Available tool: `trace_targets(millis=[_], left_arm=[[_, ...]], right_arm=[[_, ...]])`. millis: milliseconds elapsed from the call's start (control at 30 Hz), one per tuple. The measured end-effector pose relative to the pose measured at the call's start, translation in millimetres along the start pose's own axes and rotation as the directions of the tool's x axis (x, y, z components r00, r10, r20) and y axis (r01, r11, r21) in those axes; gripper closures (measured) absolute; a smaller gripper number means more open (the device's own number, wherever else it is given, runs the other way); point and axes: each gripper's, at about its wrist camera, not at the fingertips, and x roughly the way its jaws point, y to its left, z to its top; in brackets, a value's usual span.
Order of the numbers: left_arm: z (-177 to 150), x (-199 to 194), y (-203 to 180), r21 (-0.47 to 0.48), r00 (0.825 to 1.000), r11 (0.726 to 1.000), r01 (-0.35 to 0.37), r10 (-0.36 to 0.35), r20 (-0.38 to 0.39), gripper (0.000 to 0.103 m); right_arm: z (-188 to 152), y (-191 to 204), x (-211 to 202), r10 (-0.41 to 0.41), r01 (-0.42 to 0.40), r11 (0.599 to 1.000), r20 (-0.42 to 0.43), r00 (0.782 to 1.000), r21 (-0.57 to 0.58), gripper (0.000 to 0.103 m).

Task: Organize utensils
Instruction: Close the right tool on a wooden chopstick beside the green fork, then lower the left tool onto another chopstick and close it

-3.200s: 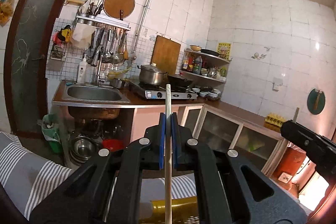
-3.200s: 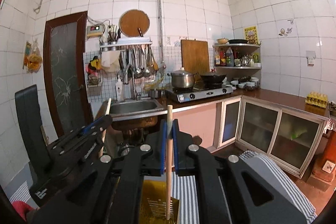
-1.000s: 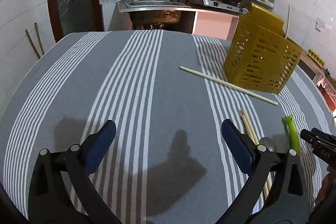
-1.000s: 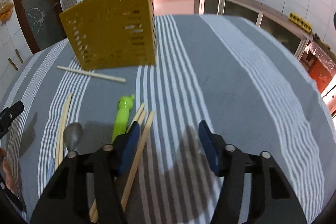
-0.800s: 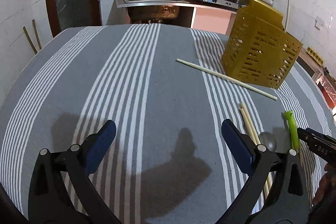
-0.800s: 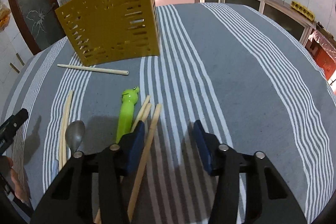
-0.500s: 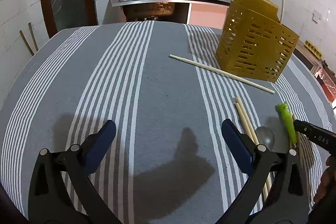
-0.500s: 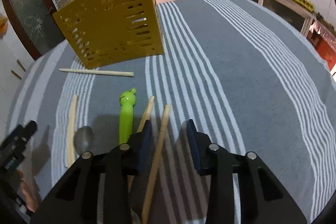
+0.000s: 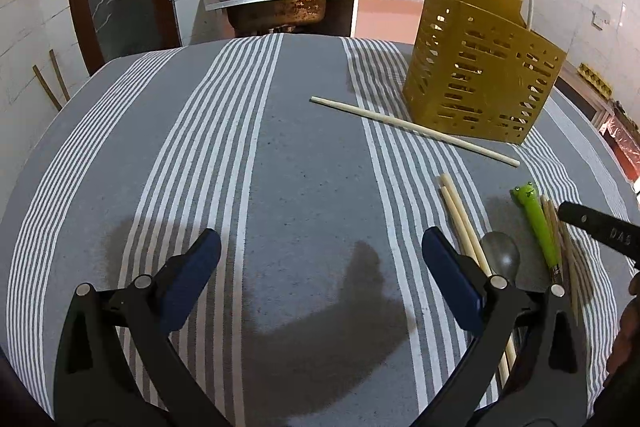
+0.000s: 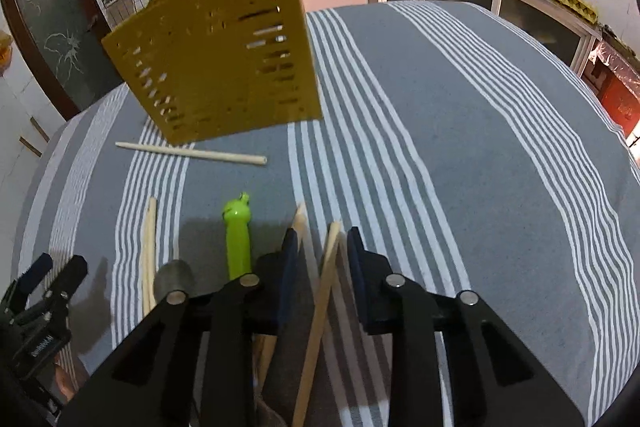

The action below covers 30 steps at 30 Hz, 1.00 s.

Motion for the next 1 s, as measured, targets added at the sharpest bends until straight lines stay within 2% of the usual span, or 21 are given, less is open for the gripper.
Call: trace_targets(millis=[133,300,433,533,633,700,833,900,1000], left_arm=[[2,3,-6,0.010,1.000,1.000,-0.003,0.003,-0.011,0.006],[10,5,-16,0.000,1.000,1.000,0.006,-0.006,-0.020,0.006],[15,9,-26,-0.014,0.999,1.000,0.025,-0.025,-0.037,0.007],[16,11,-31,-0.015,0.999,0.999,0.029,-0.030,-0.041,0.007],[18,18,-35,-0.014,0.996,0.999,0.051,-0.052,-0.071,0.013],[17,21,-37,-0.015,0.995,0.998,0.059,-0.060,-0.085,0.018],[20,28,-43,-0.016,0.992,0.997,0.077,-0.079,-0.103,0.025],[21,32,-48,-0.017,0.989,0.995,0.096,-0.097,-0.114,0.034],[21,40,-53,-0.017,0.984,0.994,0.110,-0.111,-0.138,0.042]], right_arm=[[1,8,1,0.013,-0.013,1.000,-0.004,1.000,-0.026,0.077],[1,18,4,0.023,-0.024,0.999,-0.017,1.000,-0.039,0.085],[3,18,-2,0.035,-0.036,0.999,-0.014,0.999,-0.038,0.085],[5,14,1,0.046,-0.047,0.999,-0.046,0.998,-0.019,0.085],[4,11,10,0.036,-0.036,0.999,-0.078,0.996,-0.004,0.085],[2,8,19,0.060,-0.058,0.998,-0.106,0.993,0.026,0.085],[2,8,24,0.062,-0.059,0.998,-0.098,0.993,0.032,0.088],[3,9,26,0.063,-0.060,0.998,-0.095,0.994,0.028,0.089],[2,9,27,0.066,-0.065,0.998,-0.085,0.994,0.016,0.089]])
